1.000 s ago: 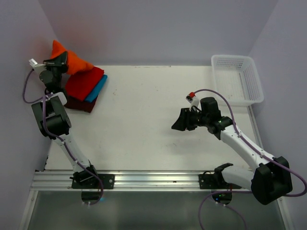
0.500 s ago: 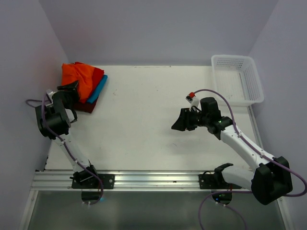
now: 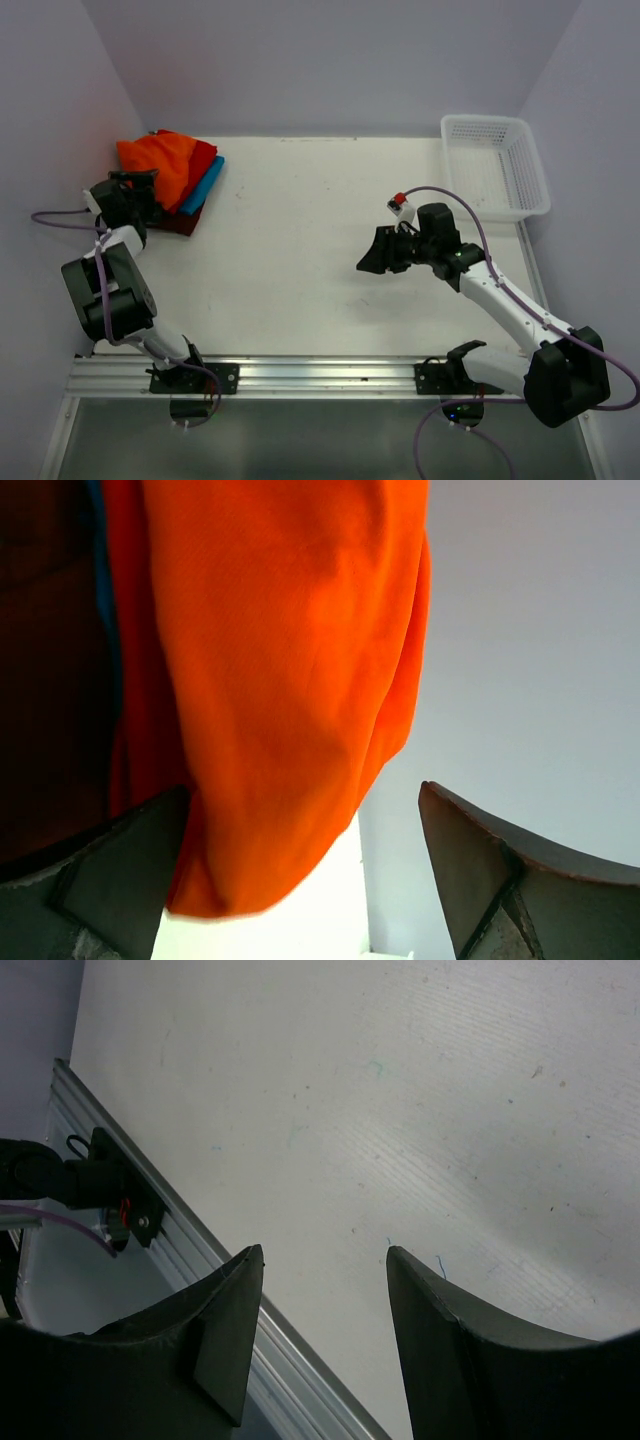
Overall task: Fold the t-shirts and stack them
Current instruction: Put the neatly folded tshirt into the corner of the board with the left arm
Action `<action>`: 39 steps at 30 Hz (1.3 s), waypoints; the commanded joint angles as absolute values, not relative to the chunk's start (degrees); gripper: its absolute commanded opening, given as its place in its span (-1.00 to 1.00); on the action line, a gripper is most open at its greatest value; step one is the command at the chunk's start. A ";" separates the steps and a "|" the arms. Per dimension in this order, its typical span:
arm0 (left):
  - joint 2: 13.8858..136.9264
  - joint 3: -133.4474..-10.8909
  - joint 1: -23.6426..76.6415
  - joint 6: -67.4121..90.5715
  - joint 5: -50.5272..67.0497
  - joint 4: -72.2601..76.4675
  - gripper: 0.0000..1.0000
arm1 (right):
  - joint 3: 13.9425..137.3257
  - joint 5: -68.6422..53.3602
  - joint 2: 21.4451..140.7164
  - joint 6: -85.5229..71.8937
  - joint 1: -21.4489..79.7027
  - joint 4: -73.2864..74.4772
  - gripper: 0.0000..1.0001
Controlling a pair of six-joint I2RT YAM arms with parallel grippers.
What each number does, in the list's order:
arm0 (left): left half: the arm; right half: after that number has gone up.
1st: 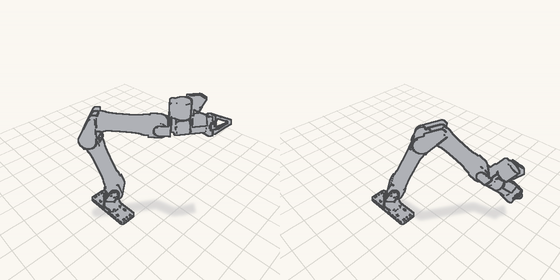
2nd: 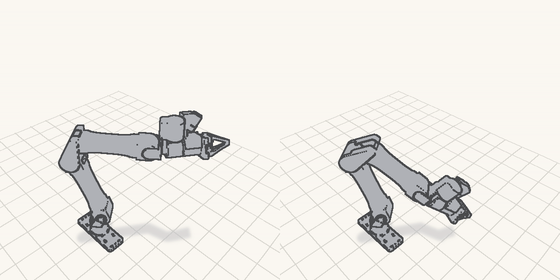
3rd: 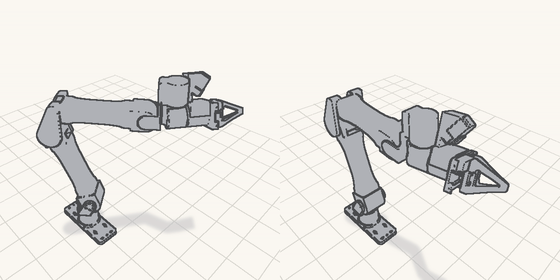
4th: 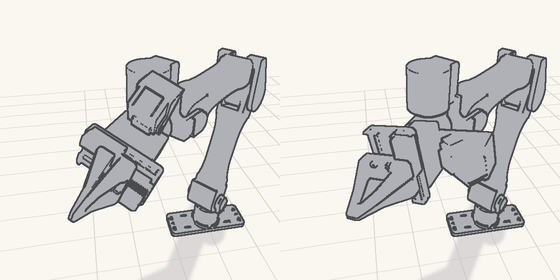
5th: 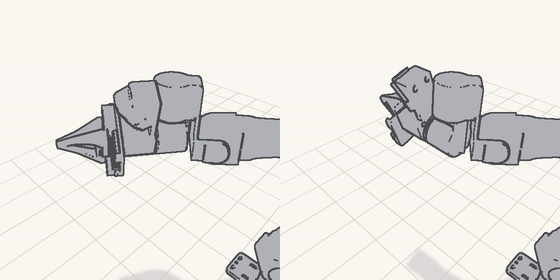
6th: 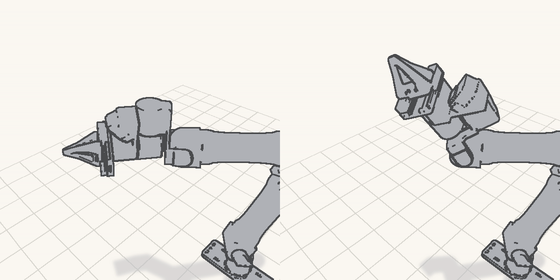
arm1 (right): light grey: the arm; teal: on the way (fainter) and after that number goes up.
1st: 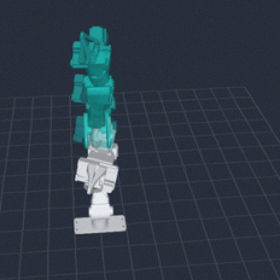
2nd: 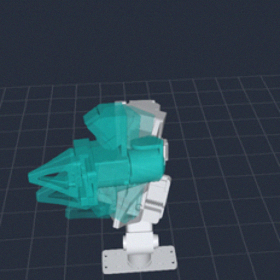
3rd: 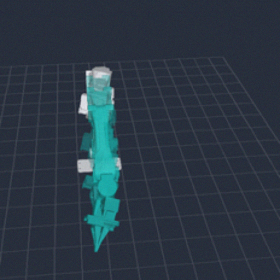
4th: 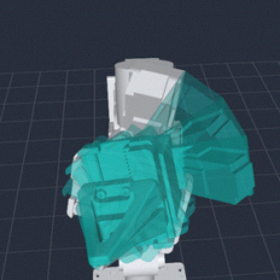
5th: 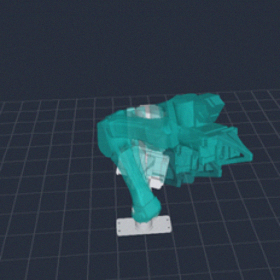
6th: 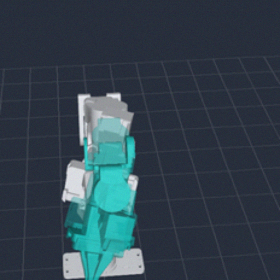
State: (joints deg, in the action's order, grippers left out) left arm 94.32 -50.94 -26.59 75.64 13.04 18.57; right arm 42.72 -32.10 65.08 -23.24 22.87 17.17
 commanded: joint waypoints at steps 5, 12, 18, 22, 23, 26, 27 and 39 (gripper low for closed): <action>78.42 -50.28 -27.33 62.08 9.67 -2.37 1.00 | 43.42 -32.08 63.63 -22.68 23.12 17.14 0.15; 66.63 -50.09 -24.35 42.03 14.39 -1.40 1.00 | 43.50 -31.56 62.58 -22.85 23.12 17.14 0.17; 60.40 -49.05 -16.20 28.58 25.57 -3.77 1.00 | 43.77 -26.74 59.86 -22.68 23.20 18.80 0.21; 55.99 -47.90 -4.68 24.00 23.38 -6.59 1.00 | 45.00 -20.15 57.57 -22.06 23.20 22.67 0.26; 55.38 -47.64 -0.66 21.99 23.73 -7.29 1.00 | 45.26 -19.43 56.70 -21.97 23.20 23.37 0.29; 54.41 -46.06 7.00 18.82 26.97 -8.79 1.00 | 45.88 -16.10 54.68 -22.23 23.20 25.48 0.39; 54.49 -45.45 8.77 18.37 27.33 -8.35 1.00 | 46.31 -15.21 54.06 -22.15 23.20 26.45 0.49; 60.46 -46.23 27.32 16.26 26.55 -4.13 1.00 | 49.75 -8.26 52.65 -20.92 23.20 33.05 0.87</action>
